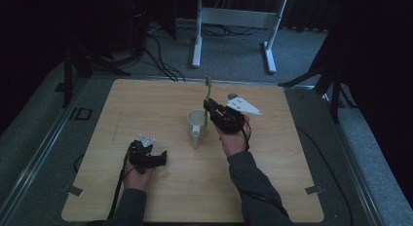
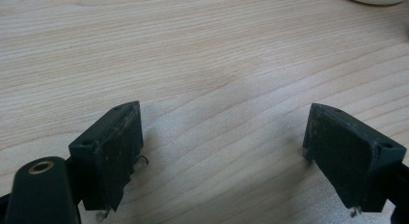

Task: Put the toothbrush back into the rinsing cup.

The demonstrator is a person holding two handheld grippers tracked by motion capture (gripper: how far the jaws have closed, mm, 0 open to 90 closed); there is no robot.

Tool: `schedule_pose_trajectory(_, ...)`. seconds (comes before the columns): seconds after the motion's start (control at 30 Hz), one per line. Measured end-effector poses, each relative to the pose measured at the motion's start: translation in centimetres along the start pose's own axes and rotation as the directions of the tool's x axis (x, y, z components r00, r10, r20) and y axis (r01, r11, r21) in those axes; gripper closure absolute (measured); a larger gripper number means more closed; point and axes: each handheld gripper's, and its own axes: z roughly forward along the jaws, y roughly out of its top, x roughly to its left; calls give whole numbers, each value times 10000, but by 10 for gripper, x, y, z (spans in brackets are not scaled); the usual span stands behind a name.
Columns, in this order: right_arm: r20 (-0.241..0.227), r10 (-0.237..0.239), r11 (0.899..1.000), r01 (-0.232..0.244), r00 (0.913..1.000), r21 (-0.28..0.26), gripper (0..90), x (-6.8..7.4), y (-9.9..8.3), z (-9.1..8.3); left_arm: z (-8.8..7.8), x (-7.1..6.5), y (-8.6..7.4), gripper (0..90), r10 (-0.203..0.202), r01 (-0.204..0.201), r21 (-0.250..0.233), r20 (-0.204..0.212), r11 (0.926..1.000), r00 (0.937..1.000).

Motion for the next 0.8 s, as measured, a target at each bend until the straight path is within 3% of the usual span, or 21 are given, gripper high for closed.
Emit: schedule_pose_trajectory(0.8,-340,-141,9997,148,9993,202,784,13,-3,9,0,0,0,145,4,-4,5,1,10000,10000)
